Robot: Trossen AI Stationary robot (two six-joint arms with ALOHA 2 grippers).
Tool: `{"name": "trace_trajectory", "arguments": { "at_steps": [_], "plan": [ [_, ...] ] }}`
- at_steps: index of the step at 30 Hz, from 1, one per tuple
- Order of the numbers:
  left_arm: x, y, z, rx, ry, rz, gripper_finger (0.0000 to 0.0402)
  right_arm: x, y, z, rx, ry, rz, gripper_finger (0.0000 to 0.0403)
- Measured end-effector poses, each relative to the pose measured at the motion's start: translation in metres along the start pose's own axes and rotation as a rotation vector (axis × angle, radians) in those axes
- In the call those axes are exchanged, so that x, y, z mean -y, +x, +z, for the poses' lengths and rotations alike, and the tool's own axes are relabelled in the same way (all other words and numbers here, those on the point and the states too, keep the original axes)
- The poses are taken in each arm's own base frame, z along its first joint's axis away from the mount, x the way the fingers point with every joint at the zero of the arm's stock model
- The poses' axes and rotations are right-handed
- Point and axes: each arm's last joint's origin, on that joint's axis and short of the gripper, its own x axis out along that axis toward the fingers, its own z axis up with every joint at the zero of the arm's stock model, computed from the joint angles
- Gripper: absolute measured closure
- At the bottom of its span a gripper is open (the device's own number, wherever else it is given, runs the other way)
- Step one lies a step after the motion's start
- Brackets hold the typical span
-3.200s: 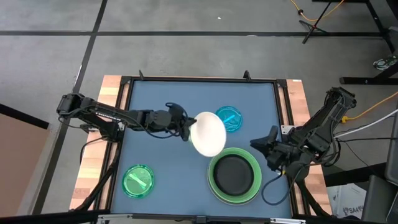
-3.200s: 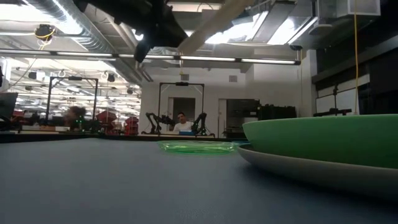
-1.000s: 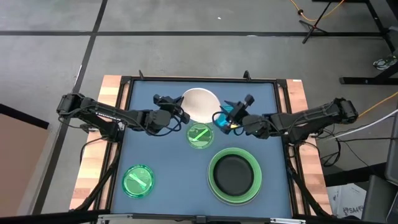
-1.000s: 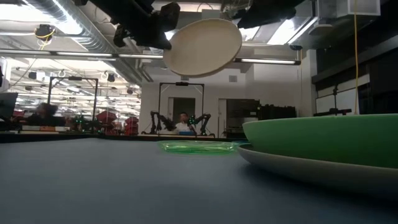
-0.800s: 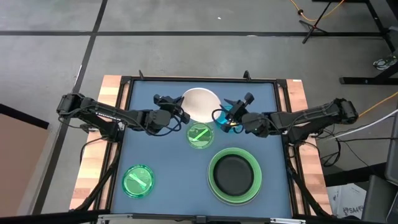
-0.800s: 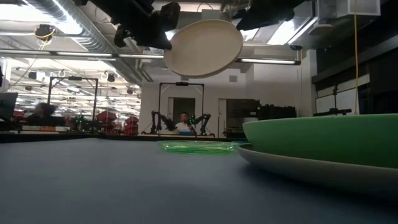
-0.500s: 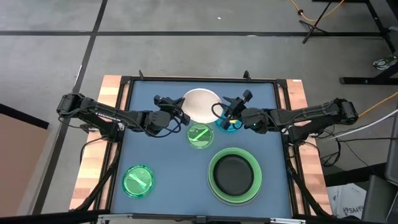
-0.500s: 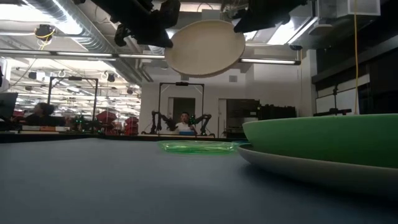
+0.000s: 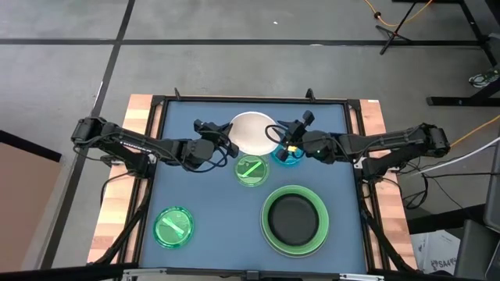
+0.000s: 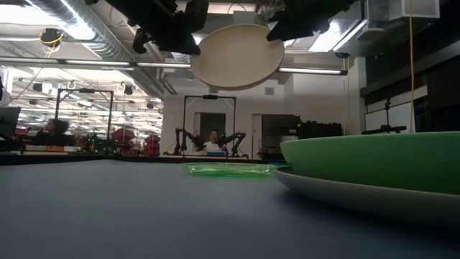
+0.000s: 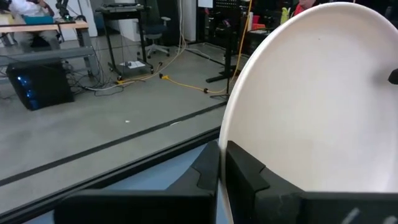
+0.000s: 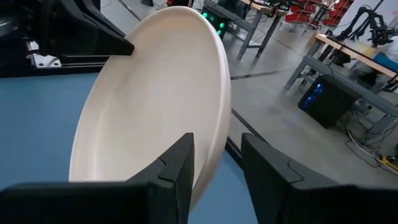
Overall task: Stack plastic plates
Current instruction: Stack the white plate on top of the black plate
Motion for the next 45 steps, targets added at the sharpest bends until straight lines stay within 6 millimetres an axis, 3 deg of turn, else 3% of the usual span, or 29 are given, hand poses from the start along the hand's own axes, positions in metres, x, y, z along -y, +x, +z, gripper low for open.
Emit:
{"name": "trace_trajectory", "arguments": {
  "at_steps": [6, 21, 31, 45],
  "plan": [
    [0.001, 0.000, 0.000, -0.015, -0.002, -0.043, 0.0392, 0.000, 0.000, 0.000, 0.000, 0.000, 0.011, 0.0291],
    [0.003, 0.000, -0.002, -0.041, -0.001, -0.111, 0.0392, 0.001, 0.000, -0.001, -0.008, -0.007, -0.019, 0.0397],
    [0.004, 0.000, -0.002, -0.058, -0.024, -0.150, 0.0388, 0.001, 0.000, -0.003, -0.023, -0.052, -0.039, 0.0401],
    [0.011, -0.003, -0.004, -0.139, -0.025, -0.380, 0.0305, 0.000, 0.000, -0.005, -0.043, -0.124, -0.021, 0.0403]
  ]
}}
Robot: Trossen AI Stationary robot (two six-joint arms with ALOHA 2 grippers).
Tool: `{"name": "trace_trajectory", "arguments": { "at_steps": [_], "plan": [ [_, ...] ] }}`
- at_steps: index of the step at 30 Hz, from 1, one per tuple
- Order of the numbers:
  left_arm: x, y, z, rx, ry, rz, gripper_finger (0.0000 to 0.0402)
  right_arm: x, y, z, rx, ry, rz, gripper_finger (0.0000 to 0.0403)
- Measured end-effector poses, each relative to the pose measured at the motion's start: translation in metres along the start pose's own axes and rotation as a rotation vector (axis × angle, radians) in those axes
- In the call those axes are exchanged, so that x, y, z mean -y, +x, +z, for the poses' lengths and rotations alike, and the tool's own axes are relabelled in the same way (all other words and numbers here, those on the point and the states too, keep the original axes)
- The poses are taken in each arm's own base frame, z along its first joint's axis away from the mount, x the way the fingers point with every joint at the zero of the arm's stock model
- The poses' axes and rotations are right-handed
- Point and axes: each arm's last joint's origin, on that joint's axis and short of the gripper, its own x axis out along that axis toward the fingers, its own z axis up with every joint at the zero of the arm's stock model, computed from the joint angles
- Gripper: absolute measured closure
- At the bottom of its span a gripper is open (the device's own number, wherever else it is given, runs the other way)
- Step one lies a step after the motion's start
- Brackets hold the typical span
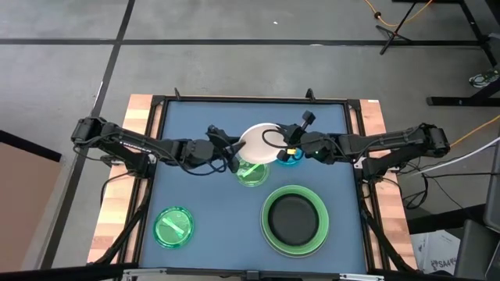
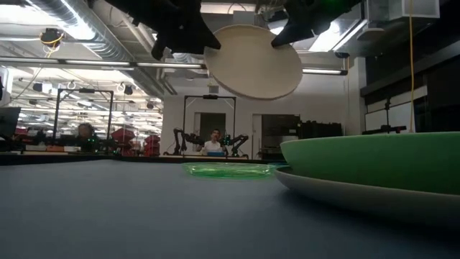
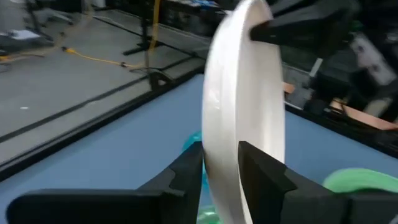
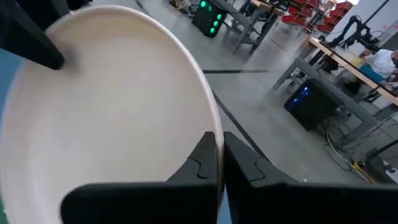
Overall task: Stack plastic plates
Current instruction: Stack the white plate on top of the black plate
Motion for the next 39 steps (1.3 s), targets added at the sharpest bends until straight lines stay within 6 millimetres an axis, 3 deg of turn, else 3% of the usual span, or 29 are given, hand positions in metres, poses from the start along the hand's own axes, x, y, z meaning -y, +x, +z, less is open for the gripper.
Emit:
{"name": "trace_trajectory", "arguments": {
  "at_steps": [10, 19, 31, 39],
  "plan": [
    [0.001, 0.000, -0.003, -0.043, 0.014, -0.054, 0.0299, 0.002, -0.003, -0.007, -0.064, -0.078, 0.005, 0.0403],
    [0.002, -0.001, -0.004, -0.056, 0.017, -0.078, 0.0298, 0.020, -0.024, -0.013, -0.129, -0.120, 0.048, 0.0403],
    [0.002, -0.001, -0.004, -0.059, 0.019, -0.077, 0.0298, 0.023, -0.047, -0.034, -0.340, -0.063, 0.474, 0.0403],
    [0.002, -0.001, -0.005, -0.068, 0.026, -0.073, 0.0298, 0.010, -0.044, -0.046, -0.498, -0.057, 0.683, 0.0403]
  ]
}}
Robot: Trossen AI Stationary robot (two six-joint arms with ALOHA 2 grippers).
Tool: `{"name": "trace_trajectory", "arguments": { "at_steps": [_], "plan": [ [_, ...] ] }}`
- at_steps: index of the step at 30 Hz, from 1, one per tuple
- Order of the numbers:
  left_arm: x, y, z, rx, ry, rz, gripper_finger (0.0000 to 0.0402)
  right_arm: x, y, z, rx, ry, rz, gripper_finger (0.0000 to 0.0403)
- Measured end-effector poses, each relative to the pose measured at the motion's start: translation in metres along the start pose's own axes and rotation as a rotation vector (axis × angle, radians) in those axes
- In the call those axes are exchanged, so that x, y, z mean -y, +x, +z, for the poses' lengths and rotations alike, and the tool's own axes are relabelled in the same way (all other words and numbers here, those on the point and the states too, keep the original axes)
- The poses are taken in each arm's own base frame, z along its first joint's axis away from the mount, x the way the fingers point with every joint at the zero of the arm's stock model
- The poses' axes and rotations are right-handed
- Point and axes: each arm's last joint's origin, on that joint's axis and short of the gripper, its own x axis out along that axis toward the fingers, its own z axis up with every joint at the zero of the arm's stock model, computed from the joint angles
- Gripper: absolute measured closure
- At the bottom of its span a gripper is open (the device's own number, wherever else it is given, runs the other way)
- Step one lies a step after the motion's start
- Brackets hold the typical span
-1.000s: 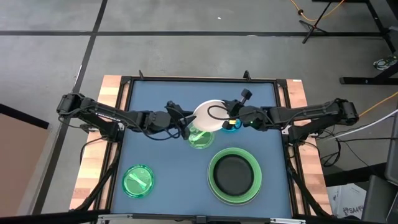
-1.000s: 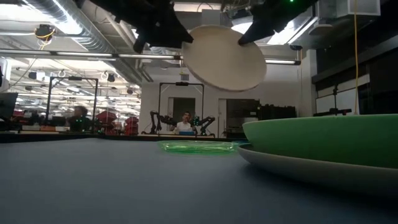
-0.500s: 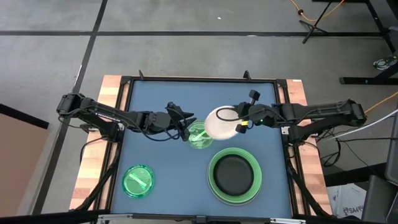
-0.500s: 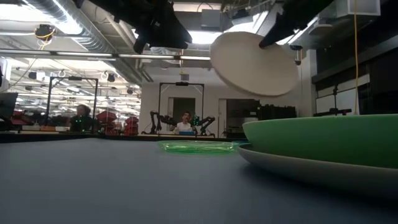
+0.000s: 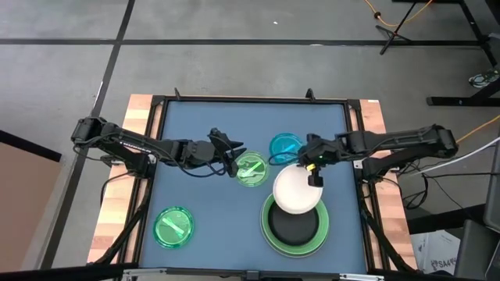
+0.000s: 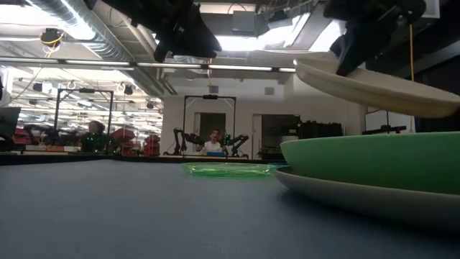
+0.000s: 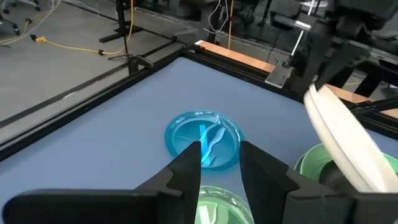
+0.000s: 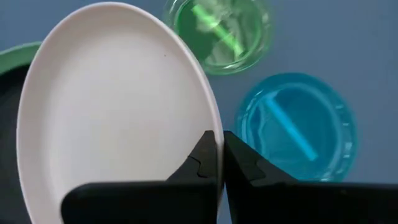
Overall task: Stack plastic plates
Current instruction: Stack the white plate on top of the black plate
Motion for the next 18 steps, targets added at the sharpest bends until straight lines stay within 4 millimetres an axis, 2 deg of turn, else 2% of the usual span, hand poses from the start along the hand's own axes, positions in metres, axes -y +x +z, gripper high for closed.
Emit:
{"name": "trace_trajectory", "arguments": {
  "at_steps": [18],
  "plan": [
    [0.000, 0.000, -0.001, -0.006, 0.004, 0.003, 0.0298, -0.011, 0.057, 0.002, -0.201, 0.009, 0.264, 0.0403]
  ]
}}
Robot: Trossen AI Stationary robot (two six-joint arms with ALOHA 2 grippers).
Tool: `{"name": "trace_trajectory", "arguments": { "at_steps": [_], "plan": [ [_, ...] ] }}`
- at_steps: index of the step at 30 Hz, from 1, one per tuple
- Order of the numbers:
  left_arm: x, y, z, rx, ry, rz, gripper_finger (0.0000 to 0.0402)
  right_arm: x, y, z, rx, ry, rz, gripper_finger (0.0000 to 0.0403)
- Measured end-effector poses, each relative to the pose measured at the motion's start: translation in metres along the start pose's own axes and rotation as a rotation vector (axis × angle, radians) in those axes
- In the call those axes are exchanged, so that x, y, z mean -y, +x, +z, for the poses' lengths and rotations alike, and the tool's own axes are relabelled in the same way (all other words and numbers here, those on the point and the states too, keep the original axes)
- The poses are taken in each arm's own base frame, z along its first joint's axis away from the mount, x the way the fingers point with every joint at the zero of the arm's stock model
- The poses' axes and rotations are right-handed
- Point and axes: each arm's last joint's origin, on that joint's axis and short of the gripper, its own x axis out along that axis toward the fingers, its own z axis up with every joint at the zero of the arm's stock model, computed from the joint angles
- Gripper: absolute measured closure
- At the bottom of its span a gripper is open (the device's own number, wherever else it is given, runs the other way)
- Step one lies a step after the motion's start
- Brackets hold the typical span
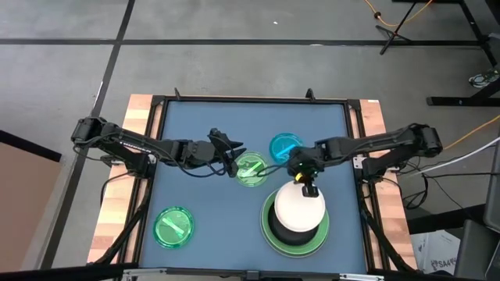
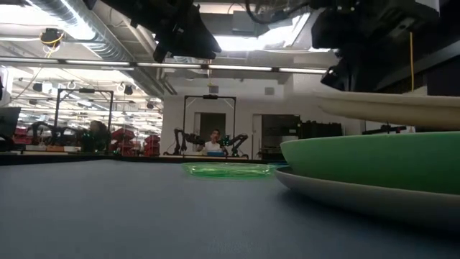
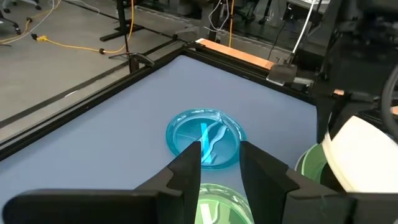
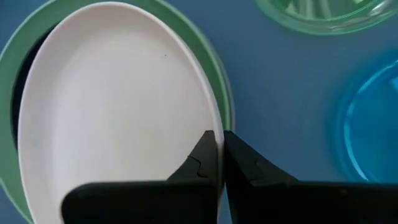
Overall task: Stack plastic plates
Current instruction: Stack the white plate on top of the black plate
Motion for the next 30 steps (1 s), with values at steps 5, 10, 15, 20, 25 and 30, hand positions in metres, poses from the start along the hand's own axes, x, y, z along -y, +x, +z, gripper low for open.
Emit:
{"name": "trace_trajectory", "arguments": {
  "at_steps": [5, 10, 15, 20, 25, 30],
  "plan": [
    [0.000, 0.000, 0.000, 0.000, 0.000, 0.000, 0.0298, 0.000, 0.009, 0.004, 0.001, -0.004, 0.055, 0.0403],
    [0.000, 0.000, 0.000, 0.000, 0.000, 0.000, 0.0298, -0.001, 0.010, 0.008, 0.028, -0.013, 0.089, 0.0403],
    [0.000, 0.000, 0.000, 0.000, 0.001, 0.000, 0.0298, -0.012, 0.012, 0.007, 0.020, -0.052, 0.106, 0.0402],
    [0.000, 0.000, 0.000, 0.001, 0.000, 0.000, 0.0298, -0.032, 0.018, 0.006, 0.026, -0.118, 0.098, 0.0402],
    [0.000, 0.000, 0.000, 0.001, 0.000, 0.000, 0.0298, -0.042, 0.023, 0.006, 0.027, -0.157, 0.094, 0.0402],
    [0.000, 0.000, 0.000, 0.001, 0.000, 0.000, 0.0298, -0.043, 0.028, 0.007, 0.022, -0.160, 0.074, 0.0402]
  ]
}}
